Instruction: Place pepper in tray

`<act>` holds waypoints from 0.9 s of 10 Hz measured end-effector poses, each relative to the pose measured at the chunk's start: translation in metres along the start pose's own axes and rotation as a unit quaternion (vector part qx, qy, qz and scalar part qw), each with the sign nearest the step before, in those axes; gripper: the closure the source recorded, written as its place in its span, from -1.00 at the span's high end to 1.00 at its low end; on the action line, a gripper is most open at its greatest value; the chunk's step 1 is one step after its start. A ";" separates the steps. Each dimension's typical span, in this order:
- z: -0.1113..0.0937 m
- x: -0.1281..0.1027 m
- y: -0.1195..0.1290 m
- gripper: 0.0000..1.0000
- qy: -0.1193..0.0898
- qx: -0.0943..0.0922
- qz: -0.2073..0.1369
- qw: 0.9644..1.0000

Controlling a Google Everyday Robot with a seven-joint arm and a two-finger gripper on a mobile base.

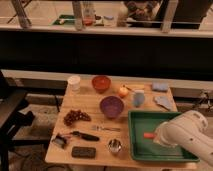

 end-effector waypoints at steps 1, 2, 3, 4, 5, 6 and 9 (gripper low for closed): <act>0.000 0.000 0.001 -0.42 0.001 0.000 -0.001 1.000; 0.000 0.000 0.000 -0.24 0.001 0.001 -0.001 1.000; -0.002 -0.002 0.000 -0.10 0.000 0.007 -0.003 1.000; -0.007 -0.003 -0.002 0.11 -0.001 0.015 -0.004 1.000; -0.010 -0.004 -0.003 0.36 -0.002 0.019 -0.005 1.000; -0.009 -0.006 -0.003 0.50 -0.003 0.020 -0.008 1.000; -0.008 -0.009 -0.004 0.60 -0.003 0.025 -0.010 1.000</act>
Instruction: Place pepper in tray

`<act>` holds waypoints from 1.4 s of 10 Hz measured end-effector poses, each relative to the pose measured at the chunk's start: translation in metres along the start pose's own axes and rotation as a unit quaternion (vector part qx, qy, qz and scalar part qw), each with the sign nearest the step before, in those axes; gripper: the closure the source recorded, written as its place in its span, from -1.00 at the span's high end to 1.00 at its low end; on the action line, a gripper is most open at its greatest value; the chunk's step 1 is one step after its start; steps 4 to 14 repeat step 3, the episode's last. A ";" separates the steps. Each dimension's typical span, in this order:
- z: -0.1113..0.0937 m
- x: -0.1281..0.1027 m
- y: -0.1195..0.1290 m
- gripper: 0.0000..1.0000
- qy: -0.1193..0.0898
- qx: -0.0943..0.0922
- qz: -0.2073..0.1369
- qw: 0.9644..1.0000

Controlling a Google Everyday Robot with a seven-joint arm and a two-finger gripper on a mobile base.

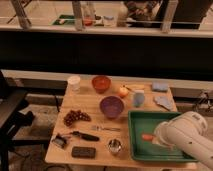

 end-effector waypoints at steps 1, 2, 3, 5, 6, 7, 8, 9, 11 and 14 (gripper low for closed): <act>0.001 -0.002 -0.002 0.60 0.000 0.001 -0.002 1.000; 0.002 -0.005 -0.004 0.60 -0.001 0.003 -0.004 1.000; 0.003 -0.008 -0.007 0.60 -0.002 0.003 -0.006 1.000; 0.003 -0.008 -0.007 0.60 -0.002 0.003 -0.006 1.000; 0.003 -0.008 -0.007 0.60 -0.002 0.003 -0.006 1.000; 0.003 -0.008 -0.007 0.60 -0.002 0.003 -0.006 1.000; 0.003 -0.008 -0.007 0.60 -0.002 0.003 -0.006 1.000; 0.003 -0.008 -0.007 0.60 -0.002 0.003 -0.006 1.000; 0.003 -0.008 -0.007 0.60 -0.002 0.003 -0.006 1.000; 0.003 -0.008 -0.007 0.60 -0.002 0.003 -0.006 1.000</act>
